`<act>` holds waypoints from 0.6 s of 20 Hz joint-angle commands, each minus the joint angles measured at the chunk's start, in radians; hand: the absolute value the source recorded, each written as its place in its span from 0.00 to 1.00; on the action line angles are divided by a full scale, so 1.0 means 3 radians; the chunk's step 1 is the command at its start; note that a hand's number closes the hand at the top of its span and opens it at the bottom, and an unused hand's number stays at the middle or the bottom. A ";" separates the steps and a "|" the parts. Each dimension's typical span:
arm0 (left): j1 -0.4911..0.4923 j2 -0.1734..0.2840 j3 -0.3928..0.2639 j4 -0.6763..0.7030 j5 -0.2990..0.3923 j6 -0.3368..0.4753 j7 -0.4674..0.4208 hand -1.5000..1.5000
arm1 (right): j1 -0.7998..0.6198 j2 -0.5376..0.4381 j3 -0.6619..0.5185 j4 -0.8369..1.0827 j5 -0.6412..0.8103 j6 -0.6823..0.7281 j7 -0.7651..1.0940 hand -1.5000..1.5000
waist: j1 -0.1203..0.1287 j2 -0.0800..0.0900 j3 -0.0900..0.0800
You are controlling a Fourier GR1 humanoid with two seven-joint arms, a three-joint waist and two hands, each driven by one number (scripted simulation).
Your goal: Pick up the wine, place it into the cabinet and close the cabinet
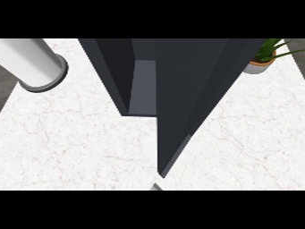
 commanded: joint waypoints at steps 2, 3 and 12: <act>-0.0111 -0.0080 -0.0077 0.0045 -0.0052 0.0032 0.0057 0.00 | -0.0831 0.0558 -0.0214 0.0649 -0.0309 -0.0288 -0.0020 1.00 | 0.0060 0.0029 -0.0003; -0.0101 -0.0131 -0.0106 0.0086 -0.0100 -0.0015 -0.0006 0.00 | -0.0970 0.0560 -0.0252 0.0669 -0.0386 -0.0310 -0.0033 1.00 | 0.0051 0.0020 -0.0002; -0.0283 -0.0319 -0.0182 0.0077 -0.0290 0.0232 0.0108 0.00 | -0.2362 0.0582 -0.0877 0.1836 -0.0945 -0.0646 -0.0223 1.00 | 0.0005 0.0008 0.0006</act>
